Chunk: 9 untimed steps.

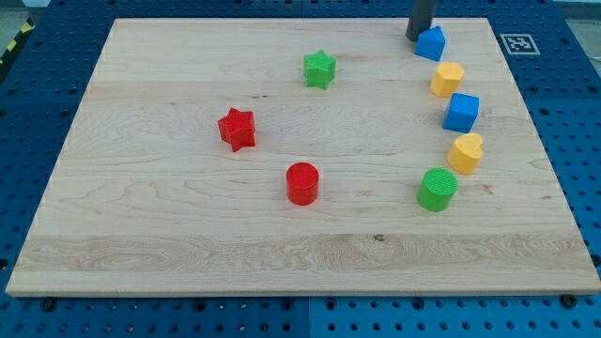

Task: Point your arm to green circle

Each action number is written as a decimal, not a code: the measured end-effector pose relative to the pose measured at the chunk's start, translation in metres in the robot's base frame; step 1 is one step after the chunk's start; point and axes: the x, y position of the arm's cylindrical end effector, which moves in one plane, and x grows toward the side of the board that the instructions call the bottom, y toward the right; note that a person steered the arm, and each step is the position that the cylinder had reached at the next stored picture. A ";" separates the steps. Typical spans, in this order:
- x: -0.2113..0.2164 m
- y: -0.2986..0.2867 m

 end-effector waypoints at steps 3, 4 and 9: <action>-0.014 0.016; -0.027 -0.028; 0.120 -0.089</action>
